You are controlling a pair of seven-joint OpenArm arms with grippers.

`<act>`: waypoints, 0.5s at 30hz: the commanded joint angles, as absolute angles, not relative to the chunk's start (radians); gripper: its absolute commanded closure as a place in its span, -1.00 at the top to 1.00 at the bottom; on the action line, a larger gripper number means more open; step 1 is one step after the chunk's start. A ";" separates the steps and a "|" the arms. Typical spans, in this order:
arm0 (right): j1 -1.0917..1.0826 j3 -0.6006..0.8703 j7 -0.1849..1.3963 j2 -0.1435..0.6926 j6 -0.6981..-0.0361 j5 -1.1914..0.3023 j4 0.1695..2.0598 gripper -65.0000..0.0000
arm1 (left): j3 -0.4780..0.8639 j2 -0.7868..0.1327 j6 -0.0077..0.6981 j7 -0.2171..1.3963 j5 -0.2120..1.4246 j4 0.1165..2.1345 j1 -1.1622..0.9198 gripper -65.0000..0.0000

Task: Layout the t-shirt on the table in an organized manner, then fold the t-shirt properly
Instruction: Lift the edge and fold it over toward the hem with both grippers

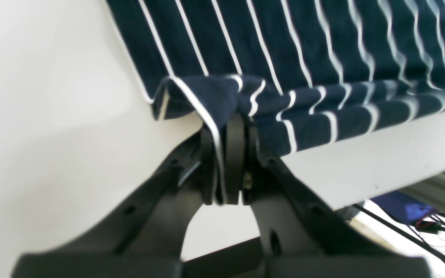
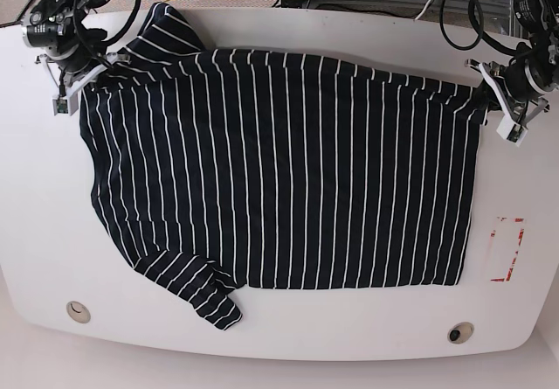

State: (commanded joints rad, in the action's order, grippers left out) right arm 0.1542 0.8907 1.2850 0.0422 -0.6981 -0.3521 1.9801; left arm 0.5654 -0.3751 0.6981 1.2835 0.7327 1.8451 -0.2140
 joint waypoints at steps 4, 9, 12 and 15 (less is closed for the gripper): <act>0.111 0.891 1.283 0.047 -0.698 -0.351 1.949 -1.00 | 0.564 -0.374 0.698 1.283 0.717 1.836 -0.165 -1.00; 0.051 0.888 1.279 0.073 -0.698 -0.351 1.880 -1.00 | 0.561 -0.352 0.698 1.283 0.690 1.782 -0.093 -1.00; 0.016 0.886 1.274 0.101 -0.698 -0.351 1.834 -1.00 | 0.562 -0.340 0.698 1.283 0.690 1.739 -0.053 -1.00; -0.012 0.886 1.257 0.111 -0.698 -0.351 1.797 -1.00 | 0.562 -0.340 0.698 1.283 0.690 1.695 -0.024 -1.00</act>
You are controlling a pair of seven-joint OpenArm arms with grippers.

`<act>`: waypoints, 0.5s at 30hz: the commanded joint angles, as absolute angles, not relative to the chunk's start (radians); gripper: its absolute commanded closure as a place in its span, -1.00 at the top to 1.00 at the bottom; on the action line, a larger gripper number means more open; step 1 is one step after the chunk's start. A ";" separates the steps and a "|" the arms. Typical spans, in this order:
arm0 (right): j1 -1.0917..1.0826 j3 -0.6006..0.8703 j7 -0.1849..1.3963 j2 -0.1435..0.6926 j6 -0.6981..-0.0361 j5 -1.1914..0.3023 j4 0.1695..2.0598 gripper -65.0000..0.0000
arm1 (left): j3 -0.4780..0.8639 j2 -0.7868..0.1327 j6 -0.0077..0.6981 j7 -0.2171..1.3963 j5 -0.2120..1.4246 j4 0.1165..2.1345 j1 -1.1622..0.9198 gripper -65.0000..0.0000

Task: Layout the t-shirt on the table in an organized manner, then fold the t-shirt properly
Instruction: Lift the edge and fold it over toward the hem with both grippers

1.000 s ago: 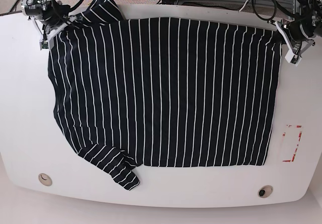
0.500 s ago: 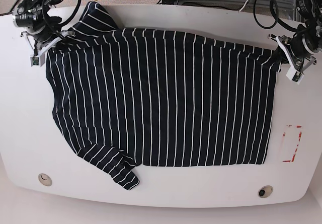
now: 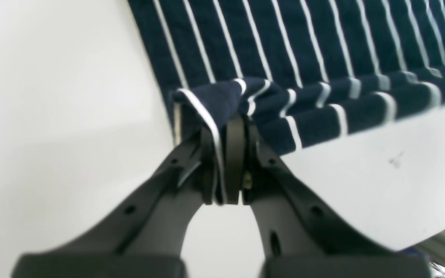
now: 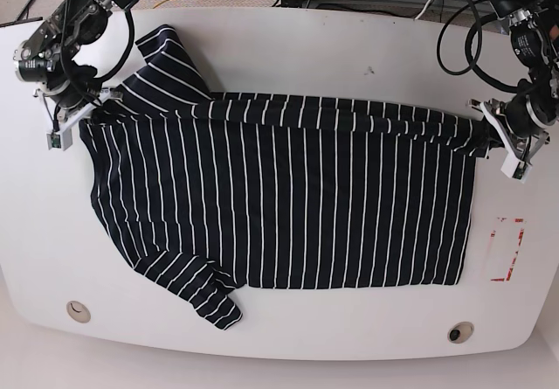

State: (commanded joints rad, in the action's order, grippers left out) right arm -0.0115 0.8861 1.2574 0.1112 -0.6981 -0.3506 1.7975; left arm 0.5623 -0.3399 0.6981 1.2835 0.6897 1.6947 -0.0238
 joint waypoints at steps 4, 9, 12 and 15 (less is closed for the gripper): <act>-0.050 0.885 1.244 0.127 -0.698 -0.351 1.739 -1.00 | 0.559 -0.338 0.698 1.279 0.690 1.638 0.010 -1.00; -0.076 0.885 1.221 0.150 -0.698 -0.351 1.679 -1.00 | 0.556 -0.337 0.698 1.279 0.690 1.598 0.039 -1.00; -0.088 0.885 1.211 0.150 -0.698 -0.351 1.669 -1.00 | 0.555 -0.337 0.698 1.279 0.690 1.570 0.051 -1.00; -0.097 0.885 1.210 0.150 -0.698 -0.351 1.669 -1.00 | 0.555 -0.337 0.698 1.279 0.690 1.547 0.067 -1.00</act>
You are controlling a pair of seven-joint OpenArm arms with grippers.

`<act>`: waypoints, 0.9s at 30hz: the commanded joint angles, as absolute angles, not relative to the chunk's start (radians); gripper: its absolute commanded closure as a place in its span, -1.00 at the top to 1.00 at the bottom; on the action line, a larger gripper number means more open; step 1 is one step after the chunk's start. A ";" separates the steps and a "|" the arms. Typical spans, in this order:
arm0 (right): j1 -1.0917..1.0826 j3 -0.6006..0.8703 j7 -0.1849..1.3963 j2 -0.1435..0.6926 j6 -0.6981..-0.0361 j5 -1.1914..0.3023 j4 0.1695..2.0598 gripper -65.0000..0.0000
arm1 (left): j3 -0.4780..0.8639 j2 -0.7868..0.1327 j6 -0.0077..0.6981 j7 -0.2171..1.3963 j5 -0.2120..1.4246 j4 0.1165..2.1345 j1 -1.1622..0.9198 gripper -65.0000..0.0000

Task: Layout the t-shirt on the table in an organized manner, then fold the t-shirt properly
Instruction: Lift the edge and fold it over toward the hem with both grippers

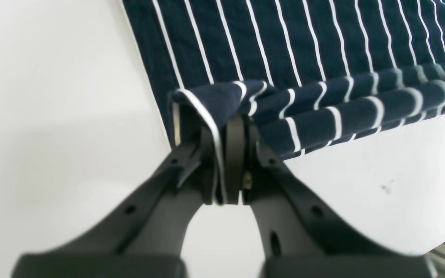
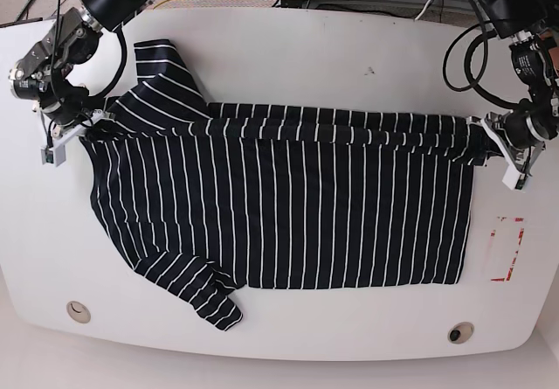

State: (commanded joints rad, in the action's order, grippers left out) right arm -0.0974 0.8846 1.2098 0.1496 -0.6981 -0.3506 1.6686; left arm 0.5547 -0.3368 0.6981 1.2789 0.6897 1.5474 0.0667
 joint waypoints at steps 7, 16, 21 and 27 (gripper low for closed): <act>-0.108 0.883 1.207 0.150 -0.698 -0.351 1.669 -1.00 | 0.555 -0.337 0.698 1.279 0.690 1.517 0.081 -1.00; -0.128 0.883 1.199 0.148 -0.698 -0.351 1.669 -0.59 | 0.556 -0.337 0.698 1.279 0.690 1.517 0.101 -0.22; -0.130 0.883 1.181 0.150 -0.698 -0.351 1.670 0.06 | 0.556 -0.341 0.698 1.279 0.690 1.517 0.113 -0.01; -0.124 0.883 1.184 0.153 -0.698 -0.360 1.689 0.60 | 0.556 -0.369 0.698 1.280 0.690 1.521 0.114 0.00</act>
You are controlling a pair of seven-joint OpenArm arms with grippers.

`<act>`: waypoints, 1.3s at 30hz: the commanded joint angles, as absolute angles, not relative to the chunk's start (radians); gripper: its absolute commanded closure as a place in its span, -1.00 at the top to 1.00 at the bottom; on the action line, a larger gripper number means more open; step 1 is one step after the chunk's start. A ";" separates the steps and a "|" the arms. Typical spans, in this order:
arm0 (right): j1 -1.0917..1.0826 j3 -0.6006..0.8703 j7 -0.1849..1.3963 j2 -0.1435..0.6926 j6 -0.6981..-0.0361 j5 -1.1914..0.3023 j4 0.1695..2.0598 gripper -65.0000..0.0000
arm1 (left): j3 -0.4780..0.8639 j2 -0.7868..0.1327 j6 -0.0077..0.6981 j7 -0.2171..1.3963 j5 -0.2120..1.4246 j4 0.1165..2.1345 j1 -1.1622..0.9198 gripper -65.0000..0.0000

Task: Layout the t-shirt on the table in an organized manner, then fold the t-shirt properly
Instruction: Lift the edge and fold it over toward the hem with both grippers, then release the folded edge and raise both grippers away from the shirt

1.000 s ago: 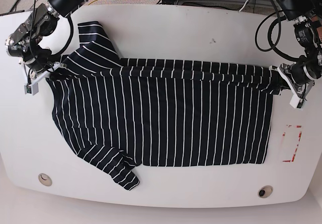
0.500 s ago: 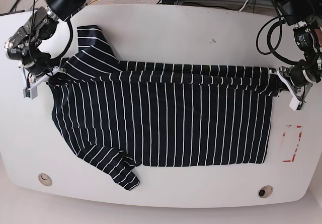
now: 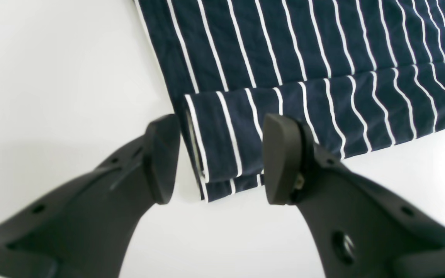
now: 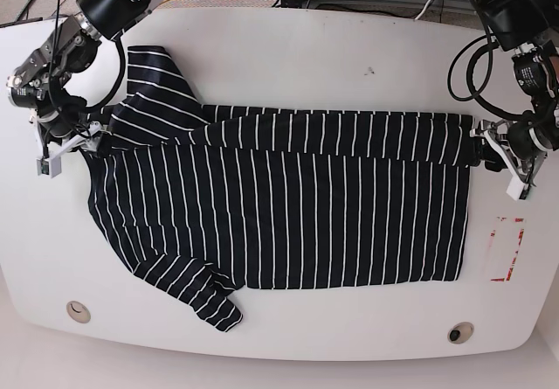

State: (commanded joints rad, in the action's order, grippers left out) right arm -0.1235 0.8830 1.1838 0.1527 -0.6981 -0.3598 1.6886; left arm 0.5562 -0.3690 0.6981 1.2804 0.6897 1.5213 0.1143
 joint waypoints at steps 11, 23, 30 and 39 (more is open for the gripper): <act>0.033 0.886 1.267 0.139 -0.698 -0.364 1.925 0.80 | 0.561 -0.417 0.698 1.280 0.697 1.524 0.110 0.00; 0.180 0.885 1.296 0.018 -0.698 -0.364 1.885 0.80 | 0.564 -0.435 0.698 1.279 0.696 1.524 0.105 0.00; 0.182 0.885 1.296 -0.007 -0.698 -0.364 1.785 0.80 | 0.559 -0.430 0.698 1.279 0.694 1.524 0.105 0.00; 0.193 0.780 1.296 -0.016 -0.698 -0.364 1.733 0.80 | 0.558 -0.430 0.698 1.279 0.693 1.524 0.105 0.00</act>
